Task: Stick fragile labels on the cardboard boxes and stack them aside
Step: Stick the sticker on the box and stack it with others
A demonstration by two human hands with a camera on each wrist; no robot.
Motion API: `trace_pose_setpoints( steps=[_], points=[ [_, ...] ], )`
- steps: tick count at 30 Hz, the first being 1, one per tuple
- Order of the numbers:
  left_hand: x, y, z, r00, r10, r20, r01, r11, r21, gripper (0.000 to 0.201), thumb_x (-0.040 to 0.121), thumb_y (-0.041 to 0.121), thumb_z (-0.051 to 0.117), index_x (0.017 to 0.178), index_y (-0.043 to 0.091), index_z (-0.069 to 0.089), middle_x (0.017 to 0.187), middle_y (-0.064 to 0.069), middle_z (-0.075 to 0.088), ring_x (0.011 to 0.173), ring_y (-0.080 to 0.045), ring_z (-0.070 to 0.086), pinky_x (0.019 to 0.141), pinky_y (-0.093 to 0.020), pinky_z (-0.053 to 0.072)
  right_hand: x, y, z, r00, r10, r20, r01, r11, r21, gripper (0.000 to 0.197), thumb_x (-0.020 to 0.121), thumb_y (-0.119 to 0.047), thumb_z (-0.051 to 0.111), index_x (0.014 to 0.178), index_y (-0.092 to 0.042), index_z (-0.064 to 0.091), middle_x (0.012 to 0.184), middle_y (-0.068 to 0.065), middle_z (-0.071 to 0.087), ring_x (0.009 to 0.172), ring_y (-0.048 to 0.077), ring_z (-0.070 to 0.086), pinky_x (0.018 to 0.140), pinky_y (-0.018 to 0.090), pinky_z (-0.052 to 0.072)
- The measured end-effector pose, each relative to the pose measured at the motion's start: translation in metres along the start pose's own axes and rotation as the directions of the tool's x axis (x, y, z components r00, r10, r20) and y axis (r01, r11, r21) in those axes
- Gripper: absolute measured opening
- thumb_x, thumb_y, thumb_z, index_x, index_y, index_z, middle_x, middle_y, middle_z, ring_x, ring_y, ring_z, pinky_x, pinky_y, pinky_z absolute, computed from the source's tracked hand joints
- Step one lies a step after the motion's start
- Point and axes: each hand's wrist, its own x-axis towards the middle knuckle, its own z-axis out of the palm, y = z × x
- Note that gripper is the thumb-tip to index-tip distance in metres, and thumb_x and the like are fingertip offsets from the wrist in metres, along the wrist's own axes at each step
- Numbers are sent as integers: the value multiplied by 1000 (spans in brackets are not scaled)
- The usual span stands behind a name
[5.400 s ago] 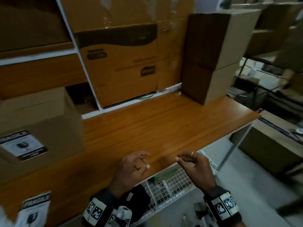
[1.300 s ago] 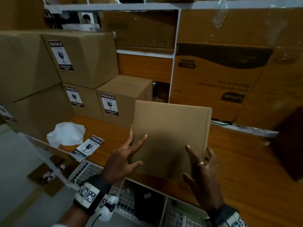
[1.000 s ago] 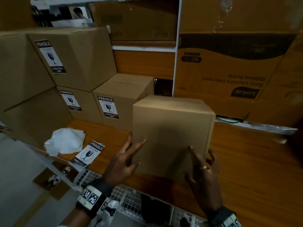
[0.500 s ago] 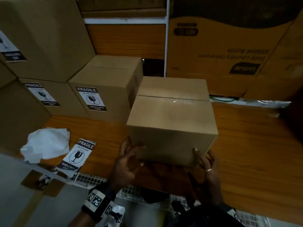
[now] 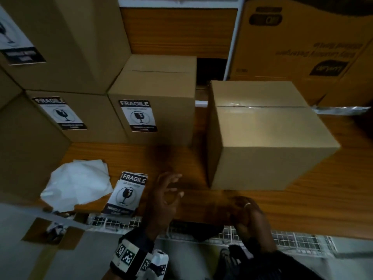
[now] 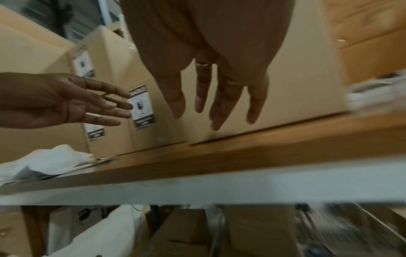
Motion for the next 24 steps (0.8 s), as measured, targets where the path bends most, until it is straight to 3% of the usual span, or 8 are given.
trace_pose_setpoints(
  steps=[1,2,6,10,12,15,19,24],
  points=[
    [-2,-4,-13,999,-37,-18,37,999,-9,58,83,-3,77,128,30,61,133,8,60,118,-10,64,87,-28,59,4,-14,15,999,-22,41,22,1000,-5,42,88,-22,71,111,-56,62,126,-20,61,111,2,63,89,25,56],
    [-4,-13,-25,995,-89,-33,89,996,-25,58,83,-1,78,127,32,61,130,10,62,115,-9,65,86,-26,58,10,-27,25,997,-50,63,52,998,-23,50,88,-12,69,113,-56,62,123,-25,62,108,-1,63,86,21,55],
    [-10,-39,-80,970,-192,-152,188,981,-38,47,86,1,76,124,25,64,122,7,68,110,-11,67,88,-29,58,26,-64,80,986,-31,165,15,995,95,41,92,-7,72,116,-39,66,123,-8,69,111,11,68,91,34,59],
    [-11,-59,-124,958,-191,-215,209,976,64,46,86,0,77,123,24,64,122,7,65,109,-5,65,85,-23,58,52,-94,138,970,-40,238,13,993,114,29,100,-25,64,129,-25,62,129,-12,65,105,-2,66,80,18,58],
    [-13,-69,-140,948,-220,-230,248,964,101,46,85,6,79,124,26,63,122,10,64,107,-2,64,83,-17,56,69,-102,165,973,8,232,-30,995,93,20,99,-19,66,118,-17,65,127,-3,68,100,1,66,80,15,55],
    [-21,-77,-156,932,-250,-261,301,937,178,46,83,10,82,123,26,64,118,12,62,103,2,61,78,-5,48,87,-125,196,962,82,259,-109,990,93,22,96,-12,67,114,-23,63,113,-6,69,100,10,69,73,18,56],
    [-31,-86,-168,901,-358,-245,398,906,141,47,82,7,82,123,23,64,120,8,62,101,-5,63,78,-9,48,107,-135,226,965,132,225,-71,963,-258,33,90,-31,77,114,-25,56,93,-16,56,87,10,61,58,17,43],
    [-41,-102,-170,891,-416,-181,440,890,123,51,82,5,81,118,34,60,121,12,62,107,-11,65,88,-25,56,116,-121,250,971,95,220,2,915,-403,29,88,-34,74,106,-29,52,102,-8,62,90,13,65,73,30,59]
  ],
)
